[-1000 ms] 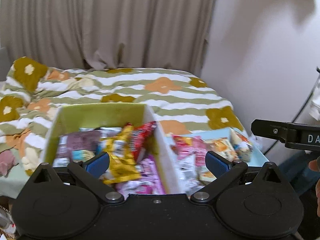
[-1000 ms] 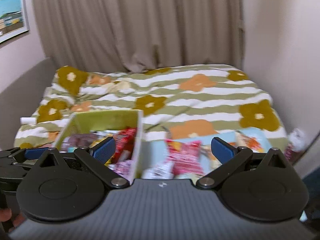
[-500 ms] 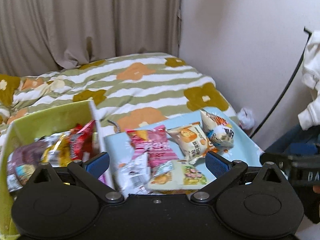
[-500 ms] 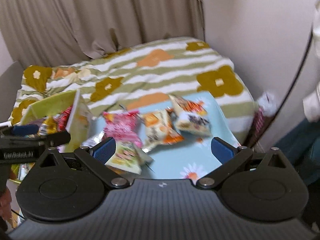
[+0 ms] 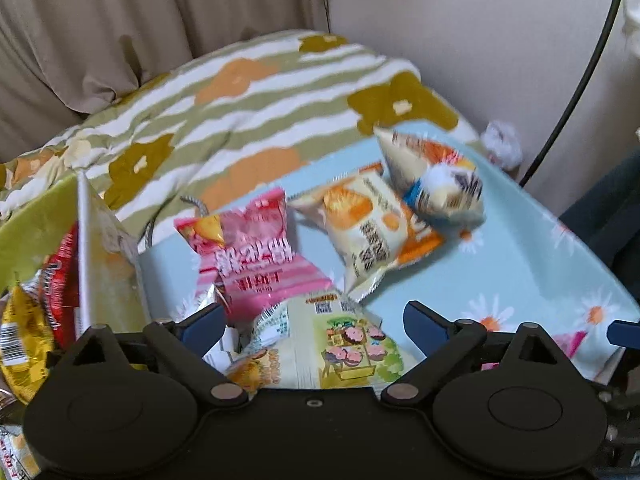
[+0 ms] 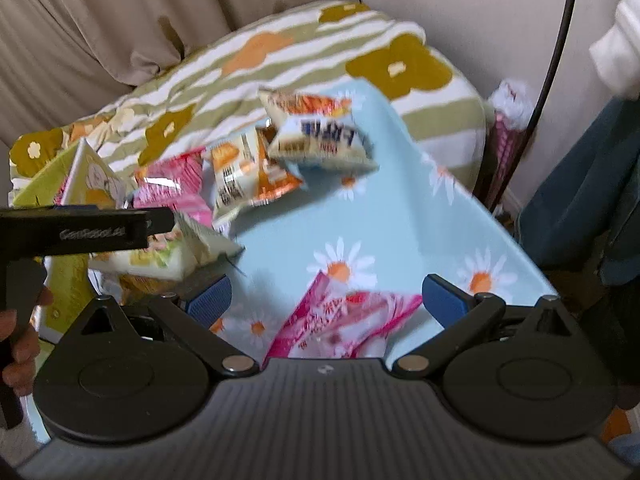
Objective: Organize snacks
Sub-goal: 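Grasp a pale green snack bag with the left tool while the right tool grasps a pink translucent bag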
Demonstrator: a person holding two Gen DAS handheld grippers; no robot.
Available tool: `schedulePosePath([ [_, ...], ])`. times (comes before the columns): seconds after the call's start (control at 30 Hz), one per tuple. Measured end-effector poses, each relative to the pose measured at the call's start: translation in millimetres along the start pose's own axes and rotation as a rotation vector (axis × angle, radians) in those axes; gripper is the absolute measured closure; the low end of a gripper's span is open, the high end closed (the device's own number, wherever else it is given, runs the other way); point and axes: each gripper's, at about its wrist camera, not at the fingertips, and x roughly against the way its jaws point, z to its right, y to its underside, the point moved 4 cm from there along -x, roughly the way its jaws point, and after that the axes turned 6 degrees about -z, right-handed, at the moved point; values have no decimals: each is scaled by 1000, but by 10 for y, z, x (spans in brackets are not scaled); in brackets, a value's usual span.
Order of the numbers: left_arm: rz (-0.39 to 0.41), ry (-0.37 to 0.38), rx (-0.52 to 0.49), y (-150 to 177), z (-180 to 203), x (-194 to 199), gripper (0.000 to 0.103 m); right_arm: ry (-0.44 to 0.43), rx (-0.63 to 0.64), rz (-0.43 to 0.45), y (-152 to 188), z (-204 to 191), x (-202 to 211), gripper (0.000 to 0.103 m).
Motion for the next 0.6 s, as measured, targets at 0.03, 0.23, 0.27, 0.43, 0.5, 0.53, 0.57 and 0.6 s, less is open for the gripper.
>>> schedulePosePath([
  [0.03, -12, -3, -3, 10, 3, -52, 7, 4, 2, -5, 25, -5, -43, 0],
  [0.23, -64, 11, 7, 126, 12, -223, 9, 17, 8, -43, 113, 4, -254, 0],
  [0.27, -67, 14, 6, 152, 23, -235, 10, 20, 10, -50, 112, 13, -283, 0],
  [0.43, -86, 24, -27, 282, 155, -288, 10, 14, -2, -73, 138, 71, -381, 0],
  [0.5, -94, 31, -35, 326, 207, -322, 10, 16, 3, -77, 143, 79, -412, 0],
  [0.53, -91, 34, -36, 343, 226, -328, 10, 15, 6, -79, 149, 79, -428, 0],
  [0.57, -86, 36, -37, 355, 241, -333, 11, 14, 9, -80, 154, 76, -440, 0],
  [0.6, -82, 39, -36, 363, 256, -339, 13, 13, 13, -80, 156, 74, -449, 0],
])
